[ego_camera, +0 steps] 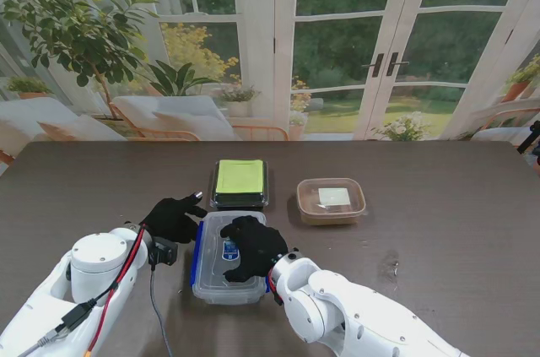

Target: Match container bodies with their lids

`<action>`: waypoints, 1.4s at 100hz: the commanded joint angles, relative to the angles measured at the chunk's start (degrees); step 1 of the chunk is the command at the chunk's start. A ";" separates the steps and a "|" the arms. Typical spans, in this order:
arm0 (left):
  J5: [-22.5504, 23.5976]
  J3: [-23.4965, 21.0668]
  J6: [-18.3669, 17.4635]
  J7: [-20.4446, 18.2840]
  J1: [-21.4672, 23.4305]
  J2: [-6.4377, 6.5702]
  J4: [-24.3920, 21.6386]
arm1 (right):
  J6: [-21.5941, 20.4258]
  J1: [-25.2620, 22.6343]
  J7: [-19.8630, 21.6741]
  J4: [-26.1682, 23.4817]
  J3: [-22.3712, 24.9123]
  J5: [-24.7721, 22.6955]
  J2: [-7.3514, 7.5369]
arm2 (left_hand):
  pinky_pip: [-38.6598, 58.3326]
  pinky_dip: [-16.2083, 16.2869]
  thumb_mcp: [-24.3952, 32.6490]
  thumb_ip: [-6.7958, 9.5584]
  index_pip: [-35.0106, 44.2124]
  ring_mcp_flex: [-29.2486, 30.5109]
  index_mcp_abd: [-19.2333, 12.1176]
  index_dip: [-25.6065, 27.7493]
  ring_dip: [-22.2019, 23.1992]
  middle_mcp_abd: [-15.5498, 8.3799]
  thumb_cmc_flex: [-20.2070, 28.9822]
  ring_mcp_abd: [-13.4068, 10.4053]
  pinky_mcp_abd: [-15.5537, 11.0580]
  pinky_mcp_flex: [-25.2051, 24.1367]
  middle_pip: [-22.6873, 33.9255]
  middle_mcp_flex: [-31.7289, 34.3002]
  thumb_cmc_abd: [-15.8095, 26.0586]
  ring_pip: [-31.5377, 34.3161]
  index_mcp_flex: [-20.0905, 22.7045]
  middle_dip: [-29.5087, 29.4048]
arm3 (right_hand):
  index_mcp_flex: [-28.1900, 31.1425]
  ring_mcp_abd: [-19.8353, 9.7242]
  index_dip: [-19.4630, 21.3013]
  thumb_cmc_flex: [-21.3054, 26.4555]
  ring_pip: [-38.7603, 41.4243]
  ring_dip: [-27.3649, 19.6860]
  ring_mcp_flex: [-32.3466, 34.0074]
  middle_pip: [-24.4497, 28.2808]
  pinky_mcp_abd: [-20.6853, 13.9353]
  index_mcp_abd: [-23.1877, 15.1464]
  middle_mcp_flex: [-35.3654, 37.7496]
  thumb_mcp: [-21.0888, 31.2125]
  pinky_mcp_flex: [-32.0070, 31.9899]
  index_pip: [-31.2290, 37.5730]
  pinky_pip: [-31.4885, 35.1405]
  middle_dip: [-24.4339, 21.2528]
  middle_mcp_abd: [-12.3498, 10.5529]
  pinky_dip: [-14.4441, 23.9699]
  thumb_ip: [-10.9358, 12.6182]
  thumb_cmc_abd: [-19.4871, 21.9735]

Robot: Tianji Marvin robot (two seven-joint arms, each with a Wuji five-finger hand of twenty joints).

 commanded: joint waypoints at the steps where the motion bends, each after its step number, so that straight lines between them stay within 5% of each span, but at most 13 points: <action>1: -0.57 1.00 0.11 -2.02 -0.09 -1.10 -2.67 | -0.53 -2.55 3.06 1.70 -1.98 0.50 0.08 | 2.44 0.76 -1.08 1.02 -0.23 1.35 0.18 -0.25 1.66 -5.84 1.34 2.35 -7.86 -0.14 7.05 2.86 1.43 4.88 -0.68 4.72 | -0.96 3.95 -0.30 1.20 14.15 5.74 8.93 2.92 -8.87 -0.23 2.21 -1.72 -32.90 0.38 -1.36 1.44 -0.78 -0.86 0.25 -1.64; 60: 1.52 0.51 0.29 -2.10 1.29 -0.73 -4.39 | -0.27 -3.44 3.39 -0.15 -1.00 0.40 0.36 | 1.98 0.43 -1.01 1.03 -0.06 0.89 0.12 -0.17 1.48 -5.73 1.75 2.42 -7.99 -0.73 6.99 2.57 1.22 4.35 -0.30 4.56 | -1.28 4.23 -0.34 1.01 14.22 5.76 9.11 2.81 -8.84 -0.31 2.21 -2.11 -32.79 0.36 -1.29 1.36 -0.78 -0.82 0.29 -1.04; 118: 16.59 1.46 -6.68 0.24 3.86 0.56 -5.97 | 4.04 -6.25 0.33 -6.39 4.68 0.07 -0.33 | -4.44 -3.15 -0.30 1.25 0.56 -2.14 -2.62 -0.08 -4.42 -7.99 2.42 -0.30 -8.35 -2.06 5.77 1.61 -0.14 -4.43 1.39 1.00 | -1.53 5.00 -0.38 0.51 14.29 5.77 10.16 3.09 -8.14 -0.75 3.07 -3.77 -31.97 0.48 -0.69 1.38 -0.98 -0.72 0.87 1.94; 140: 26.69 2.69 -10.49 0.73 4.07 1.56 -6.76 | 5.57 -7.44 1.31 -9.10 8.30 -0.28 0.30 | -9.81 -6.06 0.49 1.46 0.46 -4.24 -4.71 -0.55 -7.20 -10.43 -0.75 -3.11 -10.55 -3.55 4.97 -0.04 -1.10 -8.65 1.23 -1.15 | -0.15 5.75 -0.33 0.72 14.53 5.85 11.28 3.03 -7.54 -0.38 5.02 -6.08 -30.91 0.58 0.07 1.27 -0.45 -0.66 2.03 5.67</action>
